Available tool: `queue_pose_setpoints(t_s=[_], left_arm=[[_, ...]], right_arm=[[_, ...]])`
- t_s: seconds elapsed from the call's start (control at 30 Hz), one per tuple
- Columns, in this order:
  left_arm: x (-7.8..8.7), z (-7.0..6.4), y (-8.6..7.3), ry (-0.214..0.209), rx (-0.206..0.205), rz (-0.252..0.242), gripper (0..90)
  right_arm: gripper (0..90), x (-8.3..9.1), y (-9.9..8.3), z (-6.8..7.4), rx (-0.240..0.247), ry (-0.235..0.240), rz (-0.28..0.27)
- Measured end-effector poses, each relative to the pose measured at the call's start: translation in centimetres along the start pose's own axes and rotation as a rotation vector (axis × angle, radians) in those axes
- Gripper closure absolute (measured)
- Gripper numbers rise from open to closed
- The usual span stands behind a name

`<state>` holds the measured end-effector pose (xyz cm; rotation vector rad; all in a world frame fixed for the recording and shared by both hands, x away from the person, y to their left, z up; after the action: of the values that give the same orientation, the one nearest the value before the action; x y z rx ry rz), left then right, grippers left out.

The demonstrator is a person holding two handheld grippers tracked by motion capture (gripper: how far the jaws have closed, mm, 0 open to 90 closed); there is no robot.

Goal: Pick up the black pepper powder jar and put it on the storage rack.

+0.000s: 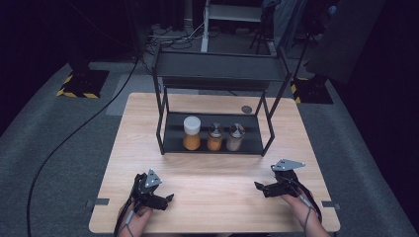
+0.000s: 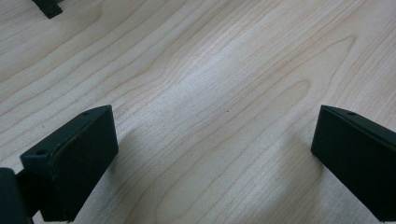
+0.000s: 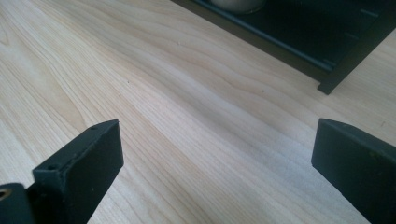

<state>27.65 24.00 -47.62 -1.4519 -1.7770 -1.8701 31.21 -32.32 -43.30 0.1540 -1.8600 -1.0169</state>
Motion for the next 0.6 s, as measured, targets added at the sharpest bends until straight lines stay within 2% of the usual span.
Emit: queue_pose_setpoints(t_s=[0.6], left_arm=[[0.0, 0.0, 0.0, 0.000, -0.001, -0.001, 0.7]], right_arm=[[2.0, -1.2, -2.7, 0.3, -0.031, 0.014, 0.060]])
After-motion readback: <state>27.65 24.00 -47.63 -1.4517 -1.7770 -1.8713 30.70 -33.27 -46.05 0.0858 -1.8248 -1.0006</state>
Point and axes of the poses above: each handheld gripper's, and its own axes: x roughly backward along the jaws, y roughly out of its top, z roughly to its left, the point moved 4 cm from there along -x, roughly forward along the jaws, and after that the axes turned 15 degrees about x, right-handed, at the moved point
